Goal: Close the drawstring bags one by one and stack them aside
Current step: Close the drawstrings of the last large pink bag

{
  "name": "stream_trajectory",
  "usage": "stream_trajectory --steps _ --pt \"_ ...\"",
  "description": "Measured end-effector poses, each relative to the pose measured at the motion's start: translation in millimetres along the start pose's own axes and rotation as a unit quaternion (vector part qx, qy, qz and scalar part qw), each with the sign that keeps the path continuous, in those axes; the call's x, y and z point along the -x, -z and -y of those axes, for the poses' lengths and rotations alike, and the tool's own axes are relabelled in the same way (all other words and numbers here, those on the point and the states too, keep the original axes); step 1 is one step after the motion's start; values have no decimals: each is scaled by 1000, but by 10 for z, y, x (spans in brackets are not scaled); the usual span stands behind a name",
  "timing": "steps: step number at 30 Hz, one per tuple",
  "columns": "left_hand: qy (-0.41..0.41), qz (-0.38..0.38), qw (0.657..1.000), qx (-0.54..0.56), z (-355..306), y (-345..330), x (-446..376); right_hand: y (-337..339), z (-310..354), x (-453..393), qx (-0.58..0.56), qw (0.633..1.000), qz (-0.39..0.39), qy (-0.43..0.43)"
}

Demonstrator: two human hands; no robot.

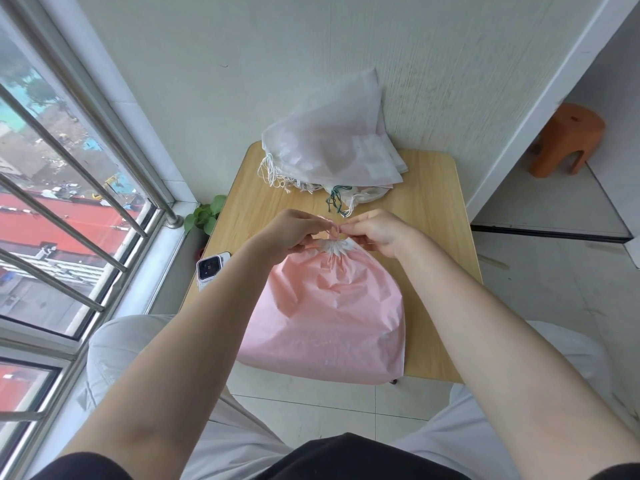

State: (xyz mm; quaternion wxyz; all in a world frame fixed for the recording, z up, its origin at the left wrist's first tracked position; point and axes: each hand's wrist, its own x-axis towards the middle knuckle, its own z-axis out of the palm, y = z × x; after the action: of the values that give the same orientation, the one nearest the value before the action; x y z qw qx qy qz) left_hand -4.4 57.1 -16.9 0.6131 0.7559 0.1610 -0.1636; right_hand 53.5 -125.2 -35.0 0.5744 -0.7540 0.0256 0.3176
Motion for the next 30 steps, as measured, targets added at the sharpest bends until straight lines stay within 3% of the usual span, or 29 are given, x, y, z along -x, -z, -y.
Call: stream_trajectory --steps 4,7,11,15,23,28,30 --pt "54 70 993 73 -3 28 -22 -12 -27 -16 37 996 -63 47" --pt "50 70 994 67 44 80 -54 28 -39 -36 63 990 -111 60" --pt "54 3 998 20 175 174 -101 124 -120 -92 112 977 -175 52" --pt "50 -64 991 -110 337 234 -163 195 -167 -86 236 940 -236 66" --pt "-3 -163 951 -262 261 234 -227 182 -33 -116 284 921 -250 94" --pt "-139 -47 940 -309 -103 71 -235 194 354 -153 269 929 -213 137" --pt "-135 10 921 -364 -256 -31 -260 159 524 -165 258 933 -199 151"
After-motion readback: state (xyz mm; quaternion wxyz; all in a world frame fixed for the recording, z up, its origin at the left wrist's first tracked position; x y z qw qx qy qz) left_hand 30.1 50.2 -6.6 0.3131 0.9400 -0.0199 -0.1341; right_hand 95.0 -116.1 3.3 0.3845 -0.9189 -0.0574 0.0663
